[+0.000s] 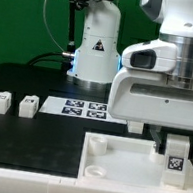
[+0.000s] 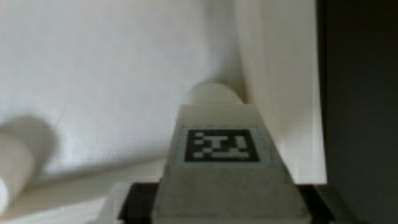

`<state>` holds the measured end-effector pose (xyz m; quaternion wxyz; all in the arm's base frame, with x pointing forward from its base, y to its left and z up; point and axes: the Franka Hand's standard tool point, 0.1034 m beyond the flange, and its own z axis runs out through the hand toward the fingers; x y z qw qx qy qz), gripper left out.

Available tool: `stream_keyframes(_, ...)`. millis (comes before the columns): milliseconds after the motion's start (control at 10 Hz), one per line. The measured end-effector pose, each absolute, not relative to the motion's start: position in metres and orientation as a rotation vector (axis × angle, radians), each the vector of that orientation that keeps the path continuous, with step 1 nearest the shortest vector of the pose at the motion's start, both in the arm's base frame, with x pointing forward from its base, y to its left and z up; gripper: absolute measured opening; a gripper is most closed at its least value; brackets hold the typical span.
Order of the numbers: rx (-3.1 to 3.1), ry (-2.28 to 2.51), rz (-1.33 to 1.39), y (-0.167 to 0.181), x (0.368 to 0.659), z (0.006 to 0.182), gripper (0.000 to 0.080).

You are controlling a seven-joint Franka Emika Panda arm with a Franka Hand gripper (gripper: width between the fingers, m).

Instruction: Assemble one leg

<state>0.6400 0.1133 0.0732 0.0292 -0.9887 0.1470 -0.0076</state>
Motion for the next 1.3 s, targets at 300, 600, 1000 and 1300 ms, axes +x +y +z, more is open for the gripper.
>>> stream_keyframes(300,-2.787,1.236,0.049,0.1150,0.6399,0.0732,0.0294)
stream_keyframes(600,-2.332,1.931,0.115,0.1183,0.6402,0.0723,0.0294)
stream_keyframes(1000,-2.325,1.934,0.116,0.1203,0.6395,0.0719,0.0495)
stream_keyframes(1300,-2.742,1.285,0.033,0.1206,0.6362,0.0705,0.0641)
